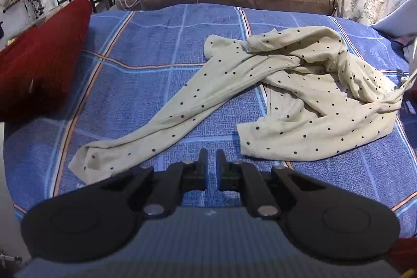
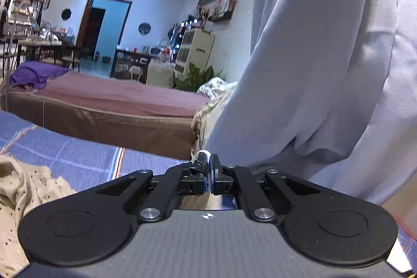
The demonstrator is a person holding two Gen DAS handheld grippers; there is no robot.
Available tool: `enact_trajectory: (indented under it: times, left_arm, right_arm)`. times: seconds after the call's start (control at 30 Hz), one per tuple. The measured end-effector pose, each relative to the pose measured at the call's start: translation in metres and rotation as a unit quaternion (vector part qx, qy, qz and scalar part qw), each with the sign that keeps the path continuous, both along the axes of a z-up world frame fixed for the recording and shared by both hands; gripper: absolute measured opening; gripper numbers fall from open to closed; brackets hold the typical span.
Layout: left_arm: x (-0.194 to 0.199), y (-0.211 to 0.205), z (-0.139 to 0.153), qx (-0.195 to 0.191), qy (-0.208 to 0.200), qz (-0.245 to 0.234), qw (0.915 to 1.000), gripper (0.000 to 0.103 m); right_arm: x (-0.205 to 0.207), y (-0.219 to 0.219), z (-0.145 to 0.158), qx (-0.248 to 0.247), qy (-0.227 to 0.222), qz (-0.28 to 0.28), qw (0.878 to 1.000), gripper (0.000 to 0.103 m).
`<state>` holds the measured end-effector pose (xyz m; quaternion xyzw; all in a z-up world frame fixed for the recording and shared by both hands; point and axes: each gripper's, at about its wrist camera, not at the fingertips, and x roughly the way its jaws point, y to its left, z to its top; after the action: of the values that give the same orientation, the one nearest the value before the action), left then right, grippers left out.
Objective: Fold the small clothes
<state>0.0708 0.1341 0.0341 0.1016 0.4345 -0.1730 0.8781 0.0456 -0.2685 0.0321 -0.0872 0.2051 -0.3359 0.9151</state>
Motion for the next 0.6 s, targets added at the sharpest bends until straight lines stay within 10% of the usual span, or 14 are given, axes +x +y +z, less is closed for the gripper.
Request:
enact_trajectory:
  times: [0.07,0.1,0.13,0.2,0.3,0.43,0.6]
  left_arm:
    - [0.0,0.004,-0.004,-0.006,0.01,-0.001,0.9999,0.012]
    - [-0.003,0.002,-0.005,-0.003,0.008,-0.003,1.0,0.028]
    - [-0.005,-0.002,-0.007,0.0,0.006,-0.01,0.9999,0.052]
    - [-0.009,-0.013,-0.012,-0.013,-0.004,-0.022,0.9997,0.079]
    - [-0.008,-0.03,-0.018,-0.007,0.005,-0.035,0.9993,0.08]
    - [-0.011,-0.043,-0.019,0.029,-0.008,-0.051,0.9983,0.085]
    - [-0.012,-0.025,-0.028,0.083,-0.013,-0.023,0.9962,0.091]
  right_arm:
    - [0.003,0.005,-0.009,0.027,0.023,0.019,0.999,0.062]
    - [-0.001,0.014,-0.013,0.027,0.013,0.038,0.999,0.096]
    - [-0.006,0.024,-0.017,0.022,0.006,0.055,0.998,0.103]
    - [-0.013,0.043,-0.023,0.025,0.013,0.108,0.994,0.103]
    - [-0.013,0.074,-0.032,0.076,0.021,0.199,0.977,0.103]
    - [0.006,0.122,-0.047,0.186,0.055,0.365,0.911,0.103]
    - [0.046,0.216,-0.07,0.135,0.119,0.497,0.849,0.103]
